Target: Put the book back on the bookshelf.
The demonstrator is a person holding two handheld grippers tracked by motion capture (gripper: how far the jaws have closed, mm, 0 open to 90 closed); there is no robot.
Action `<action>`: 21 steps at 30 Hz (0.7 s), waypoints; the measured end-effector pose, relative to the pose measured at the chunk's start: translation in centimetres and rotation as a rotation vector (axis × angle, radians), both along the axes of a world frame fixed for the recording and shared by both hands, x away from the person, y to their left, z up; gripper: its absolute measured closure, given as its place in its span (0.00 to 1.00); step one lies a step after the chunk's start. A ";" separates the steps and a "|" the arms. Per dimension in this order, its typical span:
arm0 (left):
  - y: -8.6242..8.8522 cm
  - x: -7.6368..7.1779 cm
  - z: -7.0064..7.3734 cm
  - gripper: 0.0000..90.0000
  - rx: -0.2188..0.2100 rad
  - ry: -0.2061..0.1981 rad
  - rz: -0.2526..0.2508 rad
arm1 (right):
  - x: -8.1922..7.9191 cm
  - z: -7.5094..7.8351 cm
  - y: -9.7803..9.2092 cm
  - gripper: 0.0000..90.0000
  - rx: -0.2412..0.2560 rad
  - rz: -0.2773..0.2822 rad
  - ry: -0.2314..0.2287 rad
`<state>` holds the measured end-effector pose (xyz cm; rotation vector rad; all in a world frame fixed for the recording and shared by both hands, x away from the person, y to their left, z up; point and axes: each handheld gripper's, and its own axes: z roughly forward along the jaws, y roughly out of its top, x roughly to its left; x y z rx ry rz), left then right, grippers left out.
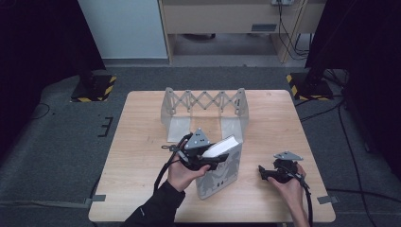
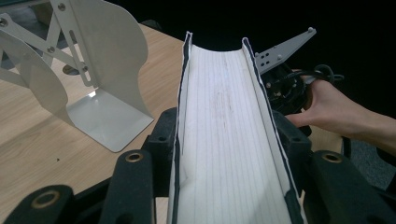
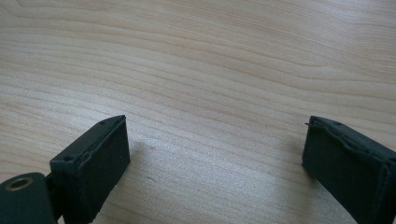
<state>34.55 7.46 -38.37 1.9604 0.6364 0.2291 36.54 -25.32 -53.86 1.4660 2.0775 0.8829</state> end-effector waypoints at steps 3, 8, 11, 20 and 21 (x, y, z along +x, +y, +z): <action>0.3 0.0 0.0 0.58 -0.004 0.004 0.010 | 0.0 0.0 0.0 0.09 0.000 0.000 0.000; 0.9 0.0 0.0 0.58 0.000 0.003 0.024 | 0.0 0.0 0.0 0.09 0.000 0.000 0.000; 1.0 0.0 0.0 0.57 0.004 -0.002 0.009 | 0.0 0.0 0.0 0.09 0.000 0.000 0.000; 0.9 -0.3 -0.1 0.54 0.024 -0.025 -0.024 | 0.0 0.0 0.0 0.09 0.000 0.000 0.001; 0.8 -0.4 -0.1 0.52 0.032 -0.030 -0.023 | 0.0 0.0 0.0 0.09 0.000 0.001 0.001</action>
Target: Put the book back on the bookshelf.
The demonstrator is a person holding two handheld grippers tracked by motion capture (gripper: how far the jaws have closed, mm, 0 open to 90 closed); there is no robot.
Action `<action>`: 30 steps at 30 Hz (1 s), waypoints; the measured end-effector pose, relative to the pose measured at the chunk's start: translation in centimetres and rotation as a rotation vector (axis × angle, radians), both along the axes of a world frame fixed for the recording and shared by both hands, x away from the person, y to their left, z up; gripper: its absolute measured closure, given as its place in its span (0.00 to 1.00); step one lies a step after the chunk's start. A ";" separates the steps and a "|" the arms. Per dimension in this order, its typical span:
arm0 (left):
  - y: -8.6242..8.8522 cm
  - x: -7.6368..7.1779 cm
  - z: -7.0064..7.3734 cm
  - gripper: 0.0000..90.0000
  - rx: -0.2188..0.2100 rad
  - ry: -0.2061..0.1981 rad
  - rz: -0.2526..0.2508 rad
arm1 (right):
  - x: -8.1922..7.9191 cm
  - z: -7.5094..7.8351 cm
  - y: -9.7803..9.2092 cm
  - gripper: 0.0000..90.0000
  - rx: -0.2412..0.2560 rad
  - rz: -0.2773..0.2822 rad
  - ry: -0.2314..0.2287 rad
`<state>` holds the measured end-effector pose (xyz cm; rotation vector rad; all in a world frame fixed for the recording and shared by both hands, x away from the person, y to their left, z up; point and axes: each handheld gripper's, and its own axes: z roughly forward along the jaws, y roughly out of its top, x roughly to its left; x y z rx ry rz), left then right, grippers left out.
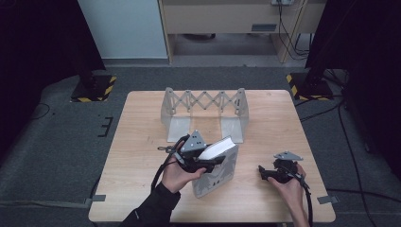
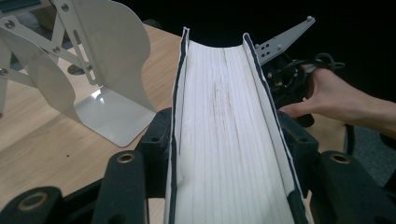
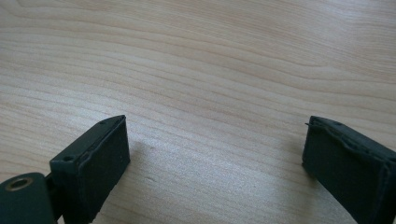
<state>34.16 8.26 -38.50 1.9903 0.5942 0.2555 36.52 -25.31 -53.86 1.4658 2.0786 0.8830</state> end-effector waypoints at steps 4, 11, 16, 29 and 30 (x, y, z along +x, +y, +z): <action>-0.1 0.1 -0.1 0.47 0.002 0.029 -0.016 | 0.0 0.0 0.0 0.09 0.000 -0.001 0.000; -0.2 0.2 0.0 0.48 0.016 0.036 -0.018 | 0.0 0.0 0.0 0.09 0.000 -0.001 -0.001; -0.2 -0.2 0.0 0.55 0.021 0.004 0.009 | 0.0 0.0 0.0 0.09 0.001 -0.001 0.001; 0.1 0.3 0.2 0.57 -0.013 0.048 0.045 | 0.0 0.0 0.0 0.09 0.000 -0.001 0.000; 0.3 0.3 0.3 0.57 -0.015 0.049 0.048 | 0.0 0.0 0.0 0.09 0.000 0.000 0.000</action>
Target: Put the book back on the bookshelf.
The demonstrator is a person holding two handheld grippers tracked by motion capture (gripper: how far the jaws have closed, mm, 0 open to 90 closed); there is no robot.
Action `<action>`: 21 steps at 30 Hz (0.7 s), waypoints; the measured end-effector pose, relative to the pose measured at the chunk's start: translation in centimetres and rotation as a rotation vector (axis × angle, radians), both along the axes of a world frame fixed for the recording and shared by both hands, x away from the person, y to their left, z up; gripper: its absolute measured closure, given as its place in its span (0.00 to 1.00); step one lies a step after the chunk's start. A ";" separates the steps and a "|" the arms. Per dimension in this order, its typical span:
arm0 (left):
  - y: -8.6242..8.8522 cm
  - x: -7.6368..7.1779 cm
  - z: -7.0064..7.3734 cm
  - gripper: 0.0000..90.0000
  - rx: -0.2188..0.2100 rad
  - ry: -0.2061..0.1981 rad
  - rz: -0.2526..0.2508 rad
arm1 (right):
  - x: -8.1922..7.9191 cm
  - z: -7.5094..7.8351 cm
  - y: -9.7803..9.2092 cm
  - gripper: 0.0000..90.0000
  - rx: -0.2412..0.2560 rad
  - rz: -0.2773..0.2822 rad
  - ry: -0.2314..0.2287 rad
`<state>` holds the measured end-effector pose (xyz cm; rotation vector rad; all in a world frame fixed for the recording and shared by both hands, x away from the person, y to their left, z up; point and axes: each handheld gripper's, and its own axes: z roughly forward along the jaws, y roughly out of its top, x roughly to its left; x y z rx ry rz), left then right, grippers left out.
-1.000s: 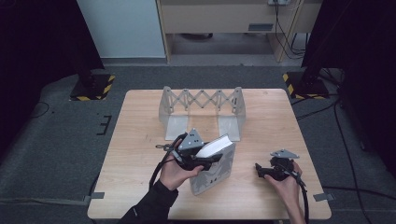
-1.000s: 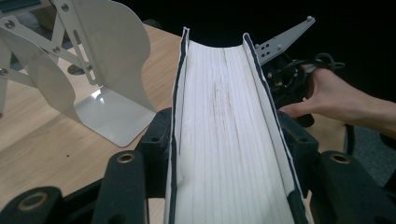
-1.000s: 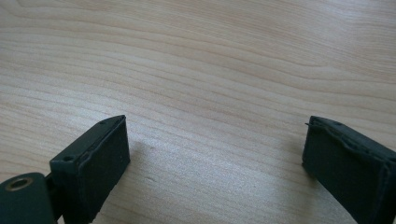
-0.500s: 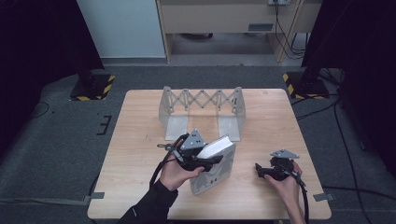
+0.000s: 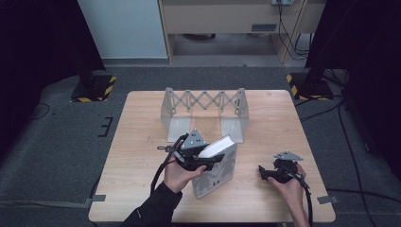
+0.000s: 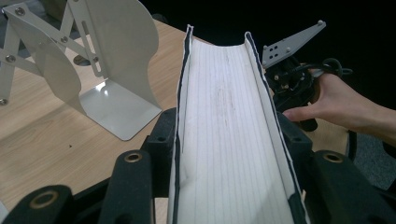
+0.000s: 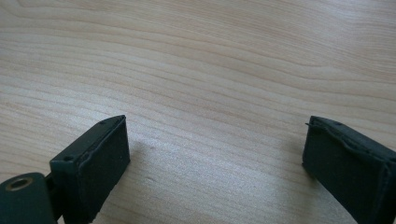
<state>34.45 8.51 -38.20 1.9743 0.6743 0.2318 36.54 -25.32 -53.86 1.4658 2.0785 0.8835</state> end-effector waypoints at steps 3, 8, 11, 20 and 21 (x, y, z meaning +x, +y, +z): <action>0.5 0.0 0.4 0.57 -0.009 0.003 0.013 | 0.0 0.0 0.0 0.09 0.000 0.000 0.000; 1.9 0.1 1.4 0.57 -0.040 -0.007 0.050 | 0.0 0.0 0.0 0.09 0.000 -0.001 0.000; 3.4 0.5 2.0 0.57 -0.047 -0.015 0.101 | 0.0 0.0 0.0 0.09 0.000 0.000 0.000; 7.0 1.7 2.7 0.57 -0.039 -0.018 0.226 | 0.0 0.0 0.0 0.08 0.000 -0.001 0.000; 7.3 1.8 2.8 0.57 -0.036 -0.020 0.236 | 0.0 0.0 0.0 0.08 0.000 -0.001 0.000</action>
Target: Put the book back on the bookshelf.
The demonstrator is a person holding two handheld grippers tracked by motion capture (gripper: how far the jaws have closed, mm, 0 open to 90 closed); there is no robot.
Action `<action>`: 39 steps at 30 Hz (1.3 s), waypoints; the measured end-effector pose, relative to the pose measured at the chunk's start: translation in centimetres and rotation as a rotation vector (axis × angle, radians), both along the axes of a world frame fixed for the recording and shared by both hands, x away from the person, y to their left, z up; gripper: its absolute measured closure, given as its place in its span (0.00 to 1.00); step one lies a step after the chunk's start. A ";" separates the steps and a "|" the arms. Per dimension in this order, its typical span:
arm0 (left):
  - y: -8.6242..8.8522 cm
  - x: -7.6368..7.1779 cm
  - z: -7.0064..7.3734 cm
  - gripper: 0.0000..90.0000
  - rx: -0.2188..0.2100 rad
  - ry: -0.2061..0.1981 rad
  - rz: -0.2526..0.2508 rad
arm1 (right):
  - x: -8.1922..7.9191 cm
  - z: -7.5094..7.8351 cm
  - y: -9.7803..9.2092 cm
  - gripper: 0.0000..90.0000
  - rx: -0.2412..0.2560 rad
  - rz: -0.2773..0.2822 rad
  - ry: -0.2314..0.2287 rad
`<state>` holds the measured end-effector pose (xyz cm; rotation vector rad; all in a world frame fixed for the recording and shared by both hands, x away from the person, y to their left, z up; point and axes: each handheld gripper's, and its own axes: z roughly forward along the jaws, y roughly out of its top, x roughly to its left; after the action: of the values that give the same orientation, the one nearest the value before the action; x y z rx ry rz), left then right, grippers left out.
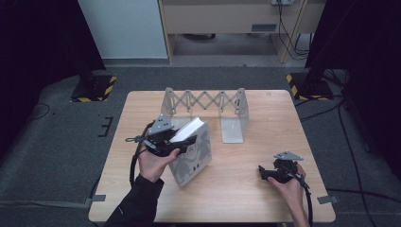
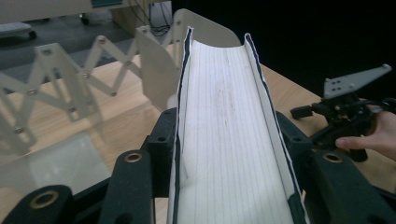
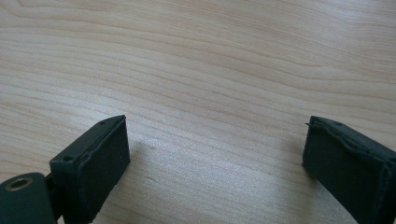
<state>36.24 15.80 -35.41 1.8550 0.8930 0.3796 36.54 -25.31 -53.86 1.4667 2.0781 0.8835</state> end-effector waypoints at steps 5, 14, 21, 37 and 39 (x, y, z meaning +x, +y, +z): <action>1.6 1.0 0.6 0.57 0.010 -0.014 0.070 | 0.0 0.0 0.0 0.08 0.000 0.001 0.000; 4.2 3.4 1.7 0.57 -0.012 -0.016 0.205 | 0.0 0.0 0.0 0.08 0.000 0.000 0.000; 5.0 5.4 2.1 0.57 0.004 -0.018 0.278 | 0.0 0.0 0.0 0.08 0.000 0.000 0.000; 2.8 11.1 1.5 0.57 -0.005 0.001 0.366 | 0.0 0.0 0.0 0.08 0.000 0.000 0.000; 2.6 11.8 1.5 0.57 -0.001 -0.007 0.383 | 0.0 0.0 0.0 0.08 0.000 -0.002 -0.001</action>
<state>48.00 18.37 -33.94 1.6766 1.2462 0.6196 36.55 -25.31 -53.86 1.4681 2.0760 0.8836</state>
